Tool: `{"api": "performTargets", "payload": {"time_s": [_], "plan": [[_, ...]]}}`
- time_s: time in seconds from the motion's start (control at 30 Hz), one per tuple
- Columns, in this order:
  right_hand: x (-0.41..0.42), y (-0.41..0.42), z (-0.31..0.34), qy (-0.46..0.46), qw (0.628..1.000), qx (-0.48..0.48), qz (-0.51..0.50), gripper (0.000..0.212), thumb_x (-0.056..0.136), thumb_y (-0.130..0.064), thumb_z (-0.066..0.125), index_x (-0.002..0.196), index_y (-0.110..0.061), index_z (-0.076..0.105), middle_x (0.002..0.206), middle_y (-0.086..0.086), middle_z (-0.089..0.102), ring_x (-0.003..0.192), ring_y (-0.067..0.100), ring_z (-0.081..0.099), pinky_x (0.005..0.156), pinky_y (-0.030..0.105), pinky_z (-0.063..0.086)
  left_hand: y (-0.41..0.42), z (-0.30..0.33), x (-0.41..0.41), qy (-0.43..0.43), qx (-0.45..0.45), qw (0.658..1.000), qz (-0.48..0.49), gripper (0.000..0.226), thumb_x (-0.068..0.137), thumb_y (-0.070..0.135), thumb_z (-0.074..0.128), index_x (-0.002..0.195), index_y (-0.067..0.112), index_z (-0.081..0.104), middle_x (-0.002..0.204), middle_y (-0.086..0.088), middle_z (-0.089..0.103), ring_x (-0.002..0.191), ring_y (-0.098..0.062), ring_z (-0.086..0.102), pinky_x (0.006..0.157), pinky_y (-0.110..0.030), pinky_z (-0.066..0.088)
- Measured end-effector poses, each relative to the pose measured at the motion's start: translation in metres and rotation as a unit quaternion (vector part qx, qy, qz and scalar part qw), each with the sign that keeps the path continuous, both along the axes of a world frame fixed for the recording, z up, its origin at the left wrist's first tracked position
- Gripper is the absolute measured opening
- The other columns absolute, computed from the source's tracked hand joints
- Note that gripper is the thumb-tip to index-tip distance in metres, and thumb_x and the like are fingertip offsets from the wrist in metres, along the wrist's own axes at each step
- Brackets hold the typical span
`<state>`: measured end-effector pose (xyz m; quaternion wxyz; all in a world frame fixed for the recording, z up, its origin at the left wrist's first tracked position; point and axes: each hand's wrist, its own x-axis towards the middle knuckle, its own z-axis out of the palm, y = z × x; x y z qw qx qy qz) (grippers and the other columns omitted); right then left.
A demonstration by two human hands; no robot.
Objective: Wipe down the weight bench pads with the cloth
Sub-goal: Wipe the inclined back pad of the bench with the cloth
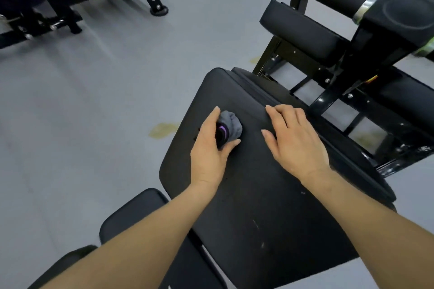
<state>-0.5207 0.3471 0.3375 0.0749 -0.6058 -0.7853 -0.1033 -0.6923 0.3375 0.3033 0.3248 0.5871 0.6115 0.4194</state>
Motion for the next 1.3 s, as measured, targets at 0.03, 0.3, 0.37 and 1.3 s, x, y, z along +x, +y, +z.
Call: {"api": "performTargets", "payload": {"time_s": [0.03,0.3,0.37,1.3], "plan": [[-0.001,0.0,0.0,-0.006,1.0,0.002,-0.005,0.05,0.091,-0.032,0.048,0.13,-0.002,0.05,0.116,0.013,0.056,0.098,0.028,0.055,0.08,0.037,0.052,-0.001,-0.004,-0.002,0.031,0.021,0.999,-0.018,0.065,0.082,0.022,0.069,0.139,0.025,0.039,0.146,0.017,0.034,0.127,0.008,0.03,0.103,-0.004,0.023],[-0.004,0.001,-0.007,-0.046,0.998,0.022,-0.024,0.053,0.092,-0.036,0.036,0.131,-0.002,0.048,0.117,0.013,0.055,0.098,0.03,0.053,0.077,0.039,0.053,0.028,-0.02,0.01,0.142,0.107,0.984,0.006,0.056,0.087,0.011,0.061,0.139,0.016,0.041,0.15,-0.001,0.035,0.142,-0.019,0.024,0.117,-0.033,0.013],[-0.004,0.001,-0.009,-0.054,0.998,0.027,-0.024,0.053,0.093,-0.035,0.037,0.132,-0.001,0.047,0.117,0.014,0.055,0.097,0.03,0.053,0.077,0.04,0.053,0.059,-0.004,0.01,0.111,0.11,0.987,0.028,0.05,0.09,0.012,0.057,0.138,0.014,0.043,0.149,-0.004,0.036,0.141,-0.02,0.025,0.118,-0.034,0.017],[-0.005,-0.005,-0.007,-0.068,0.997,0.038,-0.015,0.054,0.093,-0.033,0.033,0.134,0.0,0.045,0.115,0.015,0.056,0.098,0.028,0.056,0.079,0.037,0.049,0.017,-0.009,0.023,0.097,0.163,0.98,-0.059,0.059,0.08,-0.006,0.062,0.132,0.018,0.051,0.145,0.003,0.041,0.136,-0.006,0.029,0.114,-0.01,0.008]]}}
